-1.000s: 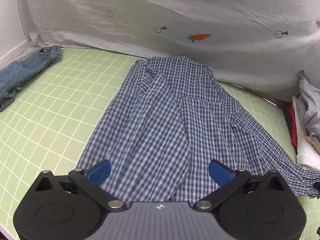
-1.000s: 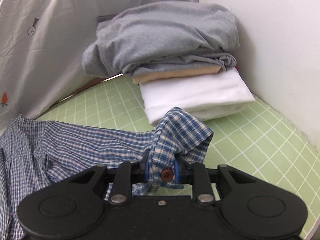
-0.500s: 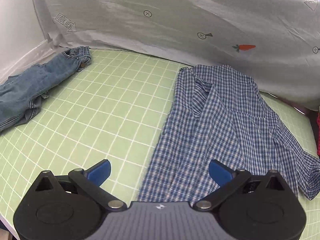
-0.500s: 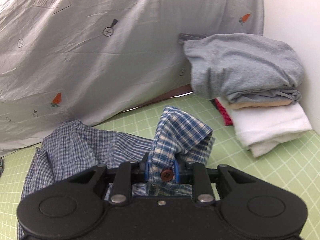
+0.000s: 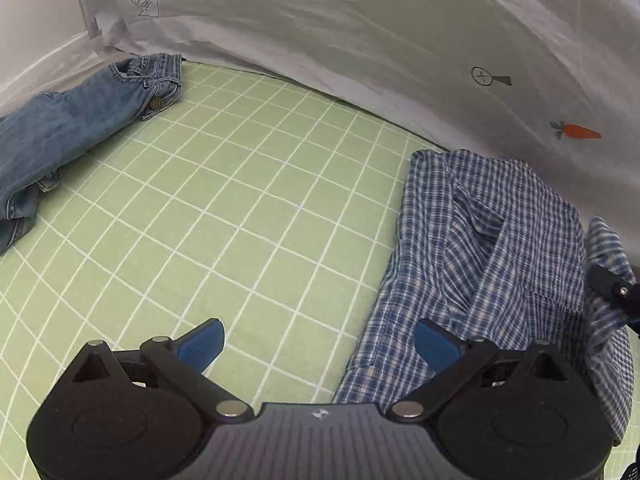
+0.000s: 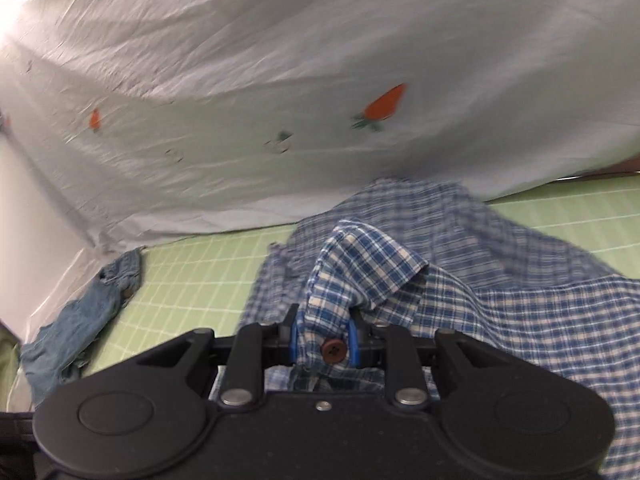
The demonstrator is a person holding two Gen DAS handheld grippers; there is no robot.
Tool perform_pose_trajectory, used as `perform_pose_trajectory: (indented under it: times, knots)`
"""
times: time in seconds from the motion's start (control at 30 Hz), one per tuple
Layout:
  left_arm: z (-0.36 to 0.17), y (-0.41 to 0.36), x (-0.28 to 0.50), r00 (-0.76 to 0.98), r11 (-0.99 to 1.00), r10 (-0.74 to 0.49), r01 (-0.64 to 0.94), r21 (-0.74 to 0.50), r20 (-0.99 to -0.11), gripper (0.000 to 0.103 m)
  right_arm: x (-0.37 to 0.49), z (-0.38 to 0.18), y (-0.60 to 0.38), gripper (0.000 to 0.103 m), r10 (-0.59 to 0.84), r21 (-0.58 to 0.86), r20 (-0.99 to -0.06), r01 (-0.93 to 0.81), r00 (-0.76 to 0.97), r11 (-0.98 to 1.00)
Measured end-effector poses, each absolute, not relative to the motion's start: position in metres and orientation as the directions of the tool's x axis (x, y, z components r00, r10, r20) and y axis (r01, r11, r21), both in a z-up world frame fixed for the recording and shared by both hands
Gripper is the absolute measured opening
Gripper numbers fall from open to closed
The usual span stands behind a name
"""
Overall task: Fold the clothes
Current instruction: 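Grasp the buttoned sleeve cuff with the right gripper and fold it across the shirt body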
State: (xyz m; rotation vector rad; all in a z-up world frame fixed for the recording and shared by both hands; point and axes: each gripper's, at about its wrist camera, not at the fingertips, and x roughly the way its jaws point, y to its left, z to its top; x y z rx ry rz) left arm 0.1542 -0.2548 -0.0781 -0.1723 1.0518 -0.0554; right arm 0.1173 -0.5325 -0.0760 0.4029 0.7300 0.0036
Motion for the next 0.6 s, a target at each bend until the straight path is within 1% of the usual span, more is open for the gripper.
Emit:
perform_pose_trajectory:
  times: [0.07,0.1,0.13,0.17,0.2,0.23,0.27,0.4,0.5,0.6]
  knots:
    - [-0.087,-0.255,0.157,0.474,0.986,-0.119,-0.048,-0.161,-0.873,0.099,0.133,-0.091,-0.515,0.031,0.213,0.38,-0.667,0.08,0.714,0.921]
    - [-0.09,-0.257,0.158,0.462,0.987,-0.117,-0.047,-0.156,-0.879,0.099,0.141,-0.099,-0.507,0.044,0.244,0.39,-0.678,0.058,0.694,0.919]
    - [-0.092,-0.259,0.158,0.452,0.988,-0.116,-0.041,-0.15,-0.884,0.098,0.142,-0.106,-0.506,0.057,0.231,0.382,-0.707,0.086,0.668,0.92]
    - [-0.093,-0.261,0.157,0.447,0.989,-0.115,-0.033,-0.145,-0.887,0.098,0.139,-0.11,-0.508,0.063,0.222,0.378,-0.724,0.107,0.653,0.92]
    - [-0.093,-0.265,0.155,0.445,0.99,-0.116,-0.021,-0.14,-0.888,0.098,0.131,-0.108,-0.513,0.08,0.21,0.375,-0.723,0.119,0.658,0.92]
    - [-0.092,-0.269,0.153,0.446,0.99,-0.121,-0.01,-0.14,-0.887,0.098,0.122,-0.106,-0.52,0.093,0.196,0.37,-0.721,0.131,0.664,0.92]
    - [-0.09,-0.273,0.151,0.447,0.99,-0.13,0.005,-0.143,-0.885,0.098,0.111,-0.1,-0.53,0.096,0.169,0.356,-0.714,0.145,0.68,0.923]
    - [-0.084,-0.297,0.148,0.453,0.986,-0.164,0.081,-0.143,-0.876,0.098,0.061,-0.09,-0.565,0.1,0.016,0.262,-0.724,0.253,0.689,0.931]
    - [-0.079,-0.323,0.147,0.464,0.979,-0.189,0.158,-0.129,-0.865,0.098,0.02,-0.098,-0.589,0.1,-0.109,0.179,-0.769,0.377,0.629,0.909]
    - [-0.08,-0.352,0.149,0.466,0.966,-0.205,0.239,-0.101,-0.86,0.092,-0.019,-0.112,-0.613,0.1,-0.174,0.144,-0.812,0.481,0.557,0.865]
